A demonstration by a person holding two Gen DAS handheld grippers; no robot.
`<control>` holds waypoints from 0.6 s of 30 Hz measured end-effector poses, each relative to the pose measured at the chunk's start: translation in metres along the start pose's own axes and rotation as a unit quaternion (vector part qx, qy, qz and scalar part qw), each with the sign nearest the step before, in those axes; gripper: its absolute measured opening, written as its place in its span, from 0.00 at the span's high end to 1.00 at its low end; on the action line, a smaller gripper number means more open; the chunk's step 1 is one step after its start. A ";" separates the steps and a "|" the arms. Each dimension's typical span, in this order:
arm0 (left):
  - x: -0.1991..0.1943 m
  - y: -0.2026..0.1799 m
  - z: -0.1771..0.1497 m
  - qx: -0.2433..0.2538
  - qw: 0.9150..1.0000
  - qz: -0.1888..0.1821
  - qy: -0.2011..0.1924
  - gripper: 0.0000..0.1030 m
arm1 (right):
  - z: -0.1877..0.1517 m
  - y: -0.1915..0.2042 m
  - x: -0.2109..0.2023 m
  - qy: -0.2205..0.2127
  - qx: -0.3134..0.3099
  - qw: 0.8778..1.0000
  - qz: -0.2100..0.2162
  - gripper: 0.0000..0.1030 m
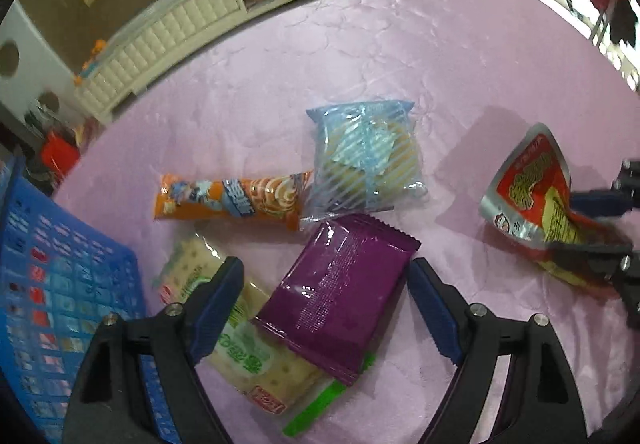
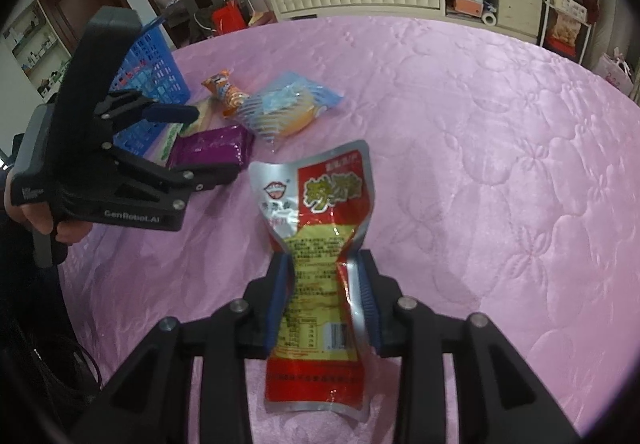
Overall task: Organize snacks
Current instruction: 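Close the right tool on the silver-red spicy pack while the left tool grasps the purple wrapper, then carry the purple wrapper and spicy pack over the basket with both tools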
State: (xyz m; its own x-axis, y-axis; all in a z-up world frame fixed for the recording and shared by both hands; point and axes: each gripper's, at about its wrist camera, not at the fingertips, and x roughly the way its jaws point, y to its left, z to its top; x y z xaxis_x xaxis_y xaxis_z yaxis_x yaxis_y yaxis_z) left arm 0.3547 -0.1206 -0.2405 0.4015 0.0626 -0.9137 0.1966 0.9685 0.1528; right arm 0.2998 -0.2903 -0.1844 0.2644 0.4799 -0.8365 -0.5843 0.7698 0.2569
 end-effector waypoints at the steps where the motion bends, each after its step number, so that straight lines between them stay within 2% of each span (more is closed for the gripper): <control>1: 0.000 0.003 0.001 -0.011 1.000 -0.008 0.001 0.33 | -0.002 0.001 0.000 -0.007 0.000 1.000 -0.005 0.61; 2: 0.000 0.005 0.001 -0.013 1.000 -0.007 0.003 0.42 | -0.005 0.004 0.000 -0.013 0.000 1.000 -0.009 0.61; 3: 0.000 0.010 0.000 -0.012 1.000 -0.008 0.008 0.44 | -0.006 0.004 -0.001 -0.018 0.004 1.000 -0.013 0.61; 6: 0.000 0.000 -0.007 -0.007 1.000 -0.016 0.017 0.46 | -0.009 0.003 -0.003 -0.026 0.032 0.999 -0.008 0.63; 9: -0.004 -0.002 -0.013 -0.016 0.999 -0.026 0.019 0.48 | -0.014 0.011 -0.003 -0.027 0.028 0.999 0.003 0.68; 11: -0.010 -0.006 -0.019 -0.018 1.000 -0.023 0.011 0.48 | -0.018 0.020 -0.006 -0.029 0.019 0.999 -0.020 0.68; 17: -0.058 -0.009 -0.034 -0.026 0.999 -0.031 -0.032 0.48 | -0.022 0.033 -0.025 -0.024 0.047 0.998 -0.024 0.72; 18: -0.069 -0.007 -0.040 -0.028 0.998 -0.033 -0.039 0.48 | -0.023 0.036 -0.031 -0.026 0.048 0.998 -0.027 0.79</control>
State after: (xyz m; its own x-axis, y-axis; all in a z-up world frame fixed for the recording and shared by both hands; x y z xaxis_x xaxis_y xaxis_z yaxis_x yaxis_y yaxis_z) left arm 0.2900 -0.1224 -0.1939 0.4582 -0.0193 -0.8887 0.1751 0.9821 0.0690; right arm 0.2534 -0.2870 -0.1605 0.3340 0.4565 -0.8247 -0.4936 0.8300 0.2596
